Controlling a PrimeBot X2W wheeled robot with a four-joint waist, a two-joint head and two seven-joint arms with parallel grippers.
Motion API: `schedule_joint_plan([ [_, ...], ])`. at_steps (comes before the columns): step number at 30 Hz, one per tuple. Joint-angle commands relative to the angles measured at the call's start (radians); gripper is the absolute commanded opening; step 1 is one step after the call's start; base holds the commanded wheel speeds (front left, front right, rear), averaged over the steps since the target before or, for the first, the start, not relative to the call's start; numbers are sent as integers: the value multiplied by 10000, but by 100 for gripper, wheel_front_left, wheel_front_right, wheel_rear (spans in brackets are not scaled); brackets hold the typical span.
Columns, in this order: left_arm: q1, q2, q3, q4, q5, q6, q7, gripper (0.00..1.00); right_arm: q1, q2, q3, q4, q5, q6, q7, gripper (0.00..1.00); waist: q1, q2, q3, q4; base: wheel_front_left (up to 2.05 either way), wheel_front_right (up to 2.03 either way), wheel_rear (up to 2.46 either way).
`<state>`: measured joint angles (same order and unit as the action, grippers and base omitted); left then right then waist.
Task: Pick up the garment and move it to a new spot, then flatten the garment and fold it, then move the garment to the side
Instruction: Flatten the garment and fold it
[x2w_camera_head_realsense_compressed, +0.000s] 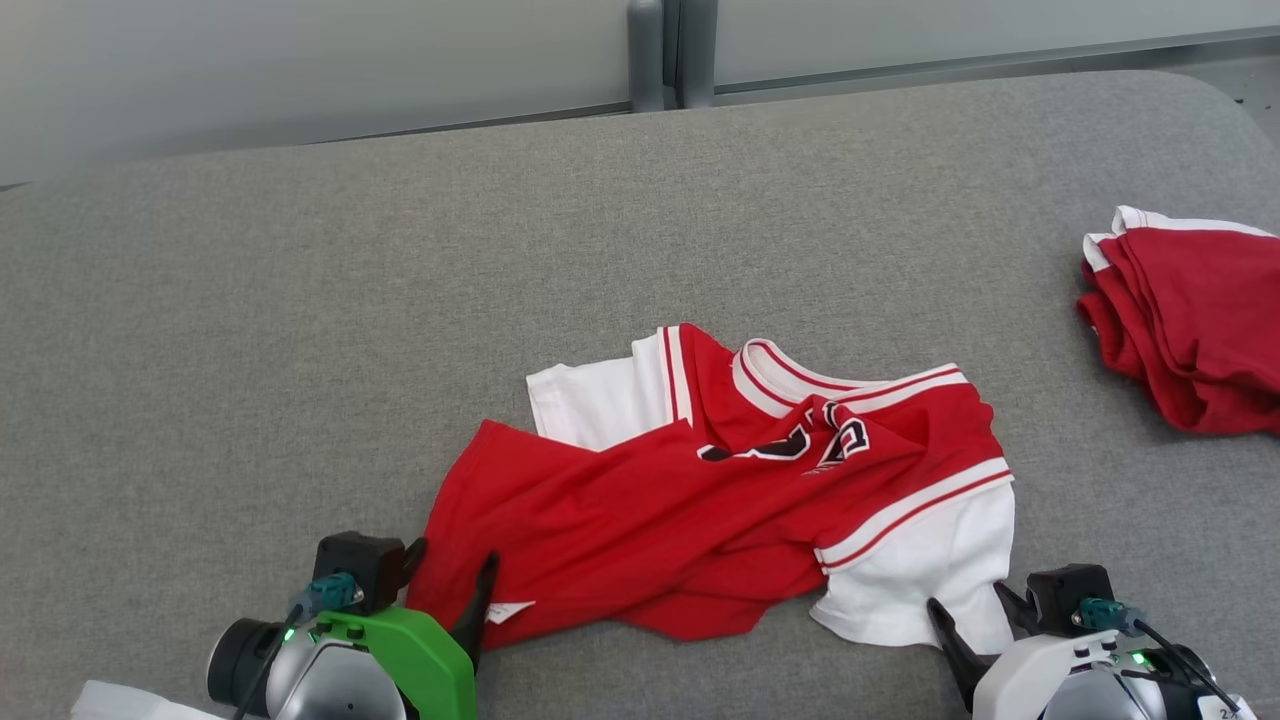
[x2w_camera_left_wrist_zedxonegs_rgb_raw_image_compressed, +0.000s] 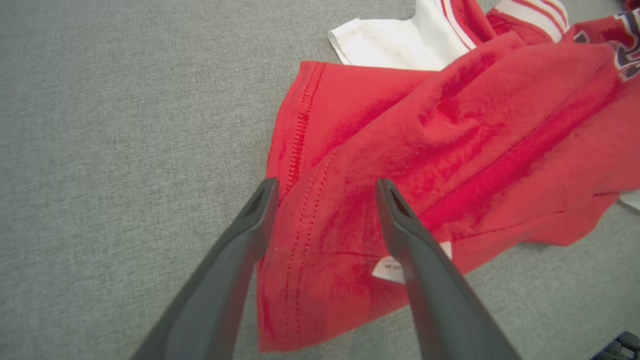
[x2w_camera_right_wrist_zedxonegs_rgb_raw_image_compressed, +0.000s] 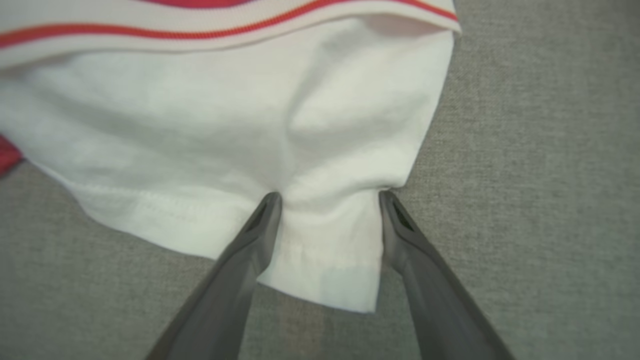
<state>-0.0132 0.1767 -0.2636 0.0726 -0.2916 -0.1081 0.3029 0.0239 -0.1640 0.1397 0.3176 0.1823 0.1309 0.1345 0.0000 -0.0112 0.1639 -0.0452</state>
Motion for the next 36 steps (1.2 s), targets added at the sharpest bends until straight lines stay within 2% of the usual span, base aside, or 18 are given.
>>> schedule_joint_plan([
  [1,-118,62,-3,55,20,82,47,100,80,61,153,502,83,-5,193,100,0,112,31,-3,0,0,0],
  [9,153,134,-18,259,60,283,153,100,1,29,221,729,214,-9,70,100,0,112,121,39,0,0,0],
  [16,230,117,-233,180,31,220,117,100,-73,2,248,854,225,-9,-11,100,0,112,112,131,0,0,0],
  [17,243,126,-256,173,38,225,112,93,-75,5,248,866,217,-9,-29,100,0,112,107,140,0,0,0],
  [18,258,139,-272,171,45,233,96,76,-77,5,250,876,212,-9,-49,100,0,112,103,150,0,0,0],
  [19,271,159,-287,166,56,242,82,56,-80,10,248,891,214,-9,-64,100,0,112,99,160,0,0,0],
  [24,334,165,-345,160,4,288,74,7,-89,-12,167,956,152,-10,-176,100,0,112,81,206,0,0,0],
  [25,359,157,-358,183,-21,296,94,0,-93,-6,150,963,143,-10,-189,100,0,112,79,207,0,0,0],
  [30,422,88,-465,302,-133,254,155,0,-120,18,220,1024,220,-10,-154,100,0,112,72,190,0,0,0],
  [31,418,89,-484,318,-134,245,168,0,-135,19,277,1008,281,-10,-142,76,0,112,76,187,0,0,0],
  [33,403,56,-512,350,-219,221,165,0,-149,28,349,997,420,-10,-182,4,0,112,77,192,0,0,0],
  [34,390,45,-525,354,-253,208,160,0,-167,6,415,1005,480,-8,-158,0,0,112,71,195,0,0,0],
  [36,347,27,-525,338,-327,193,155,0,-162,-19,561,1017,751,1,-113,0,0,112,55,203,0,0,0],
])
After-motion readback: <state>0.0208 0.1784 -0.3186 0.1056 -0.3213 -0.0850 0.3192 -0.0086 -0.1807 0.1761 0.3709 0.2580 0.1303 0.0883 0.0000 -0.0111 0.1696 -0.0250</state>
